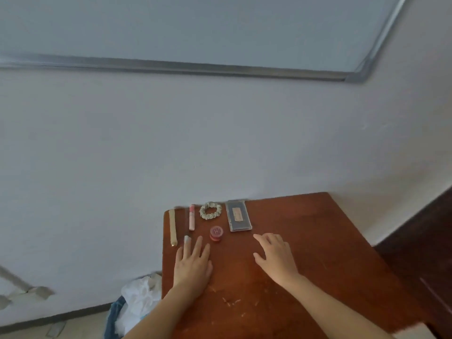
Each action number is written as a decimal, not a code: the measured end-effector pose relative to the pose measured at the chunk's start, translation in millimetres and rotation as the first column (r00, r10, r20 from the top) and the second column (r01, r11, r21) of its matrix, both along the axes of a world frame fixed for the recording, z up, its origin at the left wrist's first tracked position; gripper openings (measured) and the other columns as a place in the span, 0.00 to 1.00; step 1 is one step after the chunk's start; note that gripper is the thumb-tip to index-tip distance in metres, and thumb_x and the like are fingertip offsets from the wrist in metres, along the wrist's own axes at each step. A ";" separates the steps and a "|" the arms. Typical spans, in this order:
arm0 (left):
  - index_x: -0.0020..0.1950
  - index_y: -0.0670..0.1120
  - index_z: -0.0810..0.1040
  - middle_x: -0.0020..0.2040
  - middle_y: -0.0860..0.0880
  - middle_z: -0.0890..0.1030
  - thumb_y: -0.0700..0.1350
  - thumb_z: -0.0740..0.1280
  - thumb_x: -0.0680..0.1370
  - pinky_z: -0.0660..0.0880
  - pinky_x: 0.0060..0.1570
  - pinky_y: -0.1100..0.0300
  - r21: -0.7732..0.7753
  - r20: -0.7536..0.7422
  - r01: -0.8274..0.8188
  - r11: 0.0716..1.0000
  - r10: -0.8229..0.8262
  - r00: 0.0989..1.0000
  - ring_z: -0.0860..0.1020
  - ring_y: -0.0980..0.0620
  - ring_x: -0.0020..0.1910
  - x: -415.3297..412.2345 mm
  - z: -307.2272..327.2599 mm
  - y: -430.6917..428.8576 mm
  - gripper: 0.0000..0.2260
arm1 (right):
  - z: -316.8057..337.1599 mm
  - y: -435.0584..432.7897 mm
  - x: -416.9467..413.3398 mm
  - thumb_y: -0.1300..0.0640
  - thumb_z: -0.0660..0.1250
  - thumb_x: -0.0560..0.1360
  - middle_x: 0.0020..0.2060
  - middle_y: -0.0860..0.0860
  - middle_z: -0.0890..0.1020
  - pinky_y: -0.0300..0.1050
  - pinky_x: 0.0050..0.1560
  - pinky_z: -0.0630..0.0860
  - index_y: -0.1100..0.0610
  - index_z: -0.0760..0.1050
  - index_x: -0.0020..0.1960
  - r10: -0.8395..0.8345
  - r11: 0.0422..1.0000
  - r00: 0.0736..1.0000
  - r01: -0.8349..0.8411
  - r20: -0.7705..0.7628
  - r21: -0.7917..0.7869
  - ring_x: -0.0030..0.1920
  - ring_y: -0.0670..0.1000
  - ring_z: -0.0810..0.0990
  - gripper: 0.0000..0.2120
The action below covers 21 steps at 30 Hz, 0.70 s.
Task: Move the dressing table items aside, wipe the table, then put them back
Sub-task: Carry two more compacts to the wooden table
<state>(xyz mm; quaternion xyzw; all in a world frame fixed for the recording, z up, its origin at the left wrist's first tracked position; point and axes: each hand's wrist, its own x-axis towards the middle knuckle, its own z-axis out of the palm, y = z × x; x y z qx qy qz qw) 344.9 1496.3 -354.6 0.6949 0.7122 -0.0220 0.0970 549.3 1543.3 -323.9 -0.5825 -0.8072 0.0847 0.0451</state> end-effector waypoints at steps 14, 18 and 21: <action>0.69 0.50 0.69 0.72 0.46 0.67 0.53 0.63 0.77 0.65 0.66 0.43 0.135 -0.024 0.636 0.760 -0.639 0.768 0.63 0.39 0.71 210.5 58.2 -13.9 0.22 | 22.6 -133.3 204.1 0.49 0.57 0.78 0.65 0.49 0.68 0.43 0.63 0.62 0.51 0.60 0.72 -0.509 0.851 0.857 0.516 -0.082 0.103 0.67 0.49 0.64 0.23; 0.76 0.51 0.53 0.77 0.51 0.51 0.52 0.49 0.81 0.48 0.73 0.47 0.173 -0.021 0.712 0.681 -0.720 0.693 0.47 0.44 0.76 306.6 65.4 -48.8 0.22 | 31.9 -199.2 278.0 0.53 0.56 0.77 0.65 0.51 0.68 0.47 0.63 0.63 0.53 0.61 0.72 -0.645 0.758 0.763 0.645 -0.044 0.098 0.67 0.53 0.65 0.23; 0.68 0.51 0.71 0.71 0.52 0.68 0.52 0.50 0.77 0.65 0.66 0.49 0.229 -0.010 0.753 0.617 -0.772 0.635 0.64 0.44 0.71 387.6 75.8 -86.7 0.22 | 41.5 -257.5 339.4 0.48 0.57 0.69 0.51 0.53 0.80 0.51 0.46 0.77 0.53 0.78 0.57 -0.717 0.674 0.695 0.711 -0.051 0.203 0.51 0.54 0.80 0.21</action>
